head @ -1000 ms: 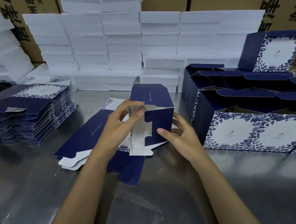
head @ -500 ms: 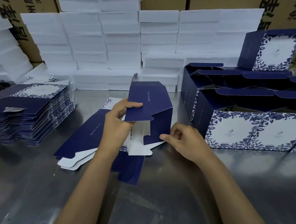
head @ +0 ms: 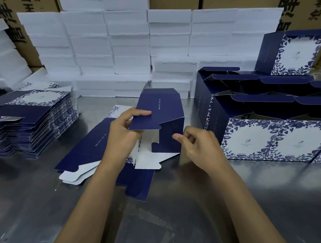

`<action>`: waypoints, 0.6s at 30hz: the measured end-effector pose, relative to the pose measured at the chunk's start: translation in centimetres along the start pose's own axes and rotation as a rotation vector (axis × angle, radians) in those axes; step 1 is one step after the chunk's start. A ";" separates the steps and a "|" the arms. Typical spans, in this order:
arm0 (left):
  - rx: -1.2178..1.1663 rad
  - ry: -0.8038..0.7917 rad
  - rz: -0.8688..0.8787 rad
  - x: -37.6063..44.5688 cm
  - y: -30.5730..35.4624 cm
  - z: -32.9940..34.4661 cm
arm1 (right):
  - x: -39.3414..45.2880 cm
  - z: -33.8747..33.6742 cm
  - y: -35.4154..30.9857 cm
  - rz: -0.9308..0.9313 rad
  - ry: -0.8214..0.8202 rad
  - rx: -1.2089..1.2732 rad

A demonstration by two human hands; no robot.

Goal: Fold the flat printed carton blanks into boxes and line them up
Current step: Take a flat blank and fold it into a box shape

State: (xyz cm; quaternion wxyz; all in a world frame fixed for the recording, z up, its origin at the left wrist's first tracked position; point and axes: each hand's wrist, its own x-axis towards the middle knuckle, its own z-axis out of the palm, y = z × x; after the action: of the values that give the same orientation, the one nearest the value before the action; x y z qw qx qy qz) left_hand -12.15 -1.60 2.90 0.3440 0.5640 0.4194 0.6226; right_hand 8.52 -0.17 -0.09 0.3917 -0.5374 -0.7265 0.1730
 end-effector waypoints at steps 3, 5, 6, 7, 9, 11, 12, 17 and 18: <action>0.020 -0.004 0.023 -0.2 0.1 0.2 | -0.1 0.1 -0.3 -0.023 0.015 -0.018; 0.009 -0.006 0.012 -0.2 0.1 0.3 | -0.2 0.0 -0.2 -0.016 0.004 0.001; -0.004 -0.005 0.002 -0.2 0.1 0.2 | -0.3 -0.1 -0.3 -0.017 0.004 0.017; -0.014 0.000 -0.008 -0.1 0.1 0.1 | -0.3 -0.1 -0.5 -0.024 0.013 0.037; -0.023 0.004 -0.021 0.0 0.0 -0.1 | -0.3 -0.2 -1.0 -0.056 0.061 0.083; -0.028 -0.005 -0.029 0.0 0.0 -0.2 | -0.1 -0.3 -1.2 -0.101 0.109 0.088; -0.020 -0.009 -0.031 -0.1 0.0 -0.2 | -0.1 -0.3 -1.3 -0.112 0.117 0.073; -0.019 -0.008 -0.050 -0.1 0.3 0.0 | -0.2 -0.7 -1.5 -0.077 0.112 0.101; -0.021 -0.013 -0.050 -0.1 0.3 0.0 | -0.3 -0.7 -1.9 -0.070 0.161 0.153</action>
State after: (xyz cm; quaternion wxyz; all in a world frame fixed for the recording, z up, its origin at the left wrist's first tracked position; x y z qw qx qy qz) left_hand -12.13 -1.81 3.16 0.3683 0.5536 0.4245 0.6146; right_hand 7.85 -1.24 1.45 0.4945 -0.4922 -0.6958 0.1706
